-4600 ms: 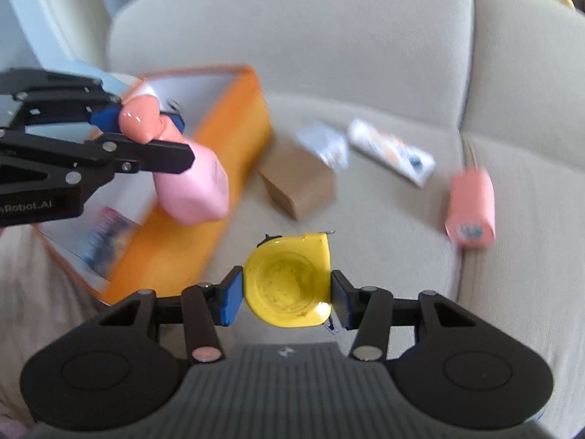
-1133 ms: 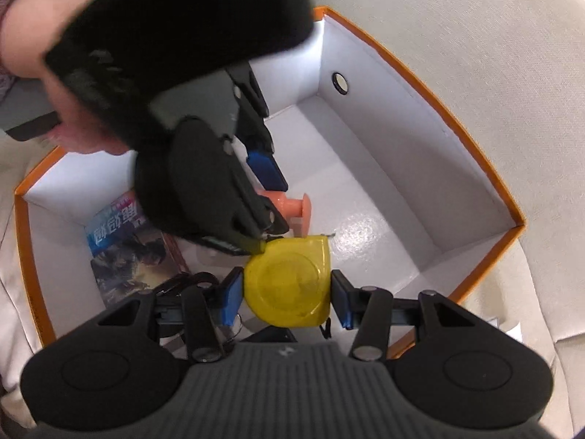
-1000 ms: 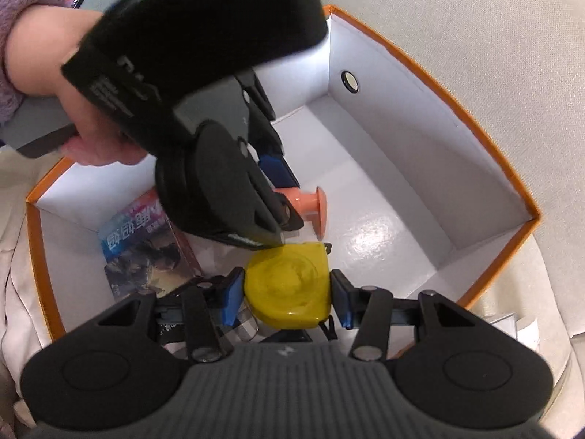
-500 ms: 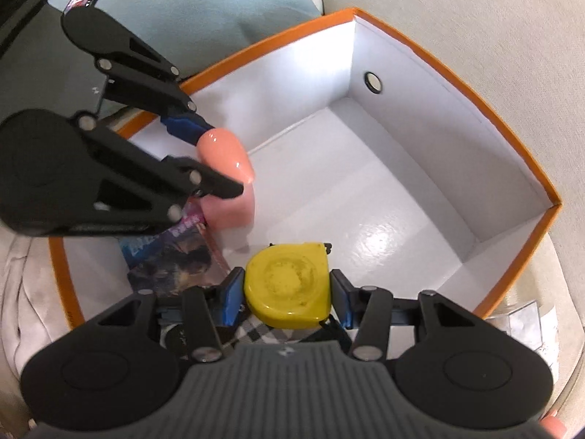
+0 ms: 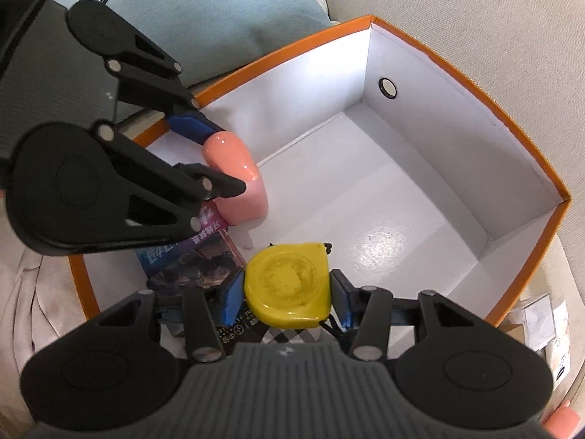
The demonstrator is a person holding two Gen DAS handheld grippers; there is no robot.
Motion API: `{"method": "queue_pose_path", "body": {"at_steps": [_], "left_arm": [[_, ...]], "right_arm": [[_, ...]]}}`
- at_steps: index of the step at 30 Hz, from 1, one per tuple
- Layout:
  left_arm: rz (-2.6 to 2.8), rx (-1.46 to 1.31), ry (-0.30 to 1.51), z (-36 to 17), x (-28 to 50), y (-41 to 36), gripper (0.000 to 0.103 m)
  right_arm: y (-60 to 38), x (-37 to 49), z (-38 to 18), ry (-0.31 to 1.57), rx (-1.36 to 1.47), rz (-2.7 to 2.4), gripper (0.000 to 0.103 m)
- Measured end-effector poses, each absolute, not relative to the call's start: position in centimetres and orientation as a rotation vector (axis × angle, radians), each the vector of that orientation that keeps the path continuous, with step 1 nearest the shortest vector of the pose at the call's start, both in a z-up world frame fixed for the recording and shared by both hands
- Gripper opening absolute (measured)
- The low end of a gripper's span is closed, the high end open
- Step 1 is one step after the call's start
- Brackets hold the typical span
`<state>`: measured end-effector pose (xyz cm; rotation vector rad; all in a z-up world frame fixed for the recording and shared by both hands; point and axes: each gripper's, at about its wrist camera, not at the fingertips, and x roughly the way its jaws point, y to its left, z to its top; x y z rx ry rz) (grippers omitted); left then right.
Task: Organize rigid objects
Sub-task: 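Regrasp the pink bottle with the left tool and stand it upright, then lower the tape measure beside the pink bottle and open the right tool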
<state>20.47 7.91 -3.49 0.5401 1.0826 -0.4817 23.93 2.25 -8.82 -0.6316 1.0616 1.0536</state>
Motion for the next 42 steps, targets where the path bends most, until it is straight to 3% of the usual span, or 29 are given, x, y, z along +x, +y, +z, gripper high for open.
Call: {"method": "queue_pose_path", "body": {"at_steps": [2, 4, 9, 12, 19, 22, 40, 42], "left_arm": [[-0.502, 0.518, 1.085, -2.8, 20.1, 8.3, 0.050], [-0.512, 0.508, 1.071, -2.1, 19.6, 8.6, 0.064], [-0.560, 0.410, 1.015, 0.4, 18.6, 10.3, 0.065], [-0.520, 0.292, 0.986, 1.7, 18.6, 12.0, 0.063], [-0.434, 0.134, 1.084, 1.6, 20.2, 14.7, 0.044], [-0.441, 0.116, 1.097, 1.2, 20.2, 14.8, 0.041], [-0.468, 0.071, 1.118, 0.3, 20.2, 15.8, 0.036], [-0.467, 0.073, 1.117, 0.2, 20.1, 15.7, 0.036]], "right_arm": [[2.2, 23.9, -8.8, 1.060, -0.630, 1.056, 0.051], [2.2, 23.9, -8.6, 1.057, -0.626, 1.058, 0.051], [2.4, 23.6, -8.6, 1.041, -0.626, 1.088, 0.051], [3.0, 23.5, -8.8, 1.029, -0.653, 1.118, 0.051], [5.7, 23.9, -10.2, 1.028, -0.750, 1.197, 0.051], [6.3, 24.2, -10.7, 1.033, -0.785, 1.226, 0.051], [7.0, 24.1, -11.2, 1.083, -0.848, 1.222, 0.055], [6.7, 24.1, -11.2, 1.095, -0.840, 1.211, 0.044]]}}
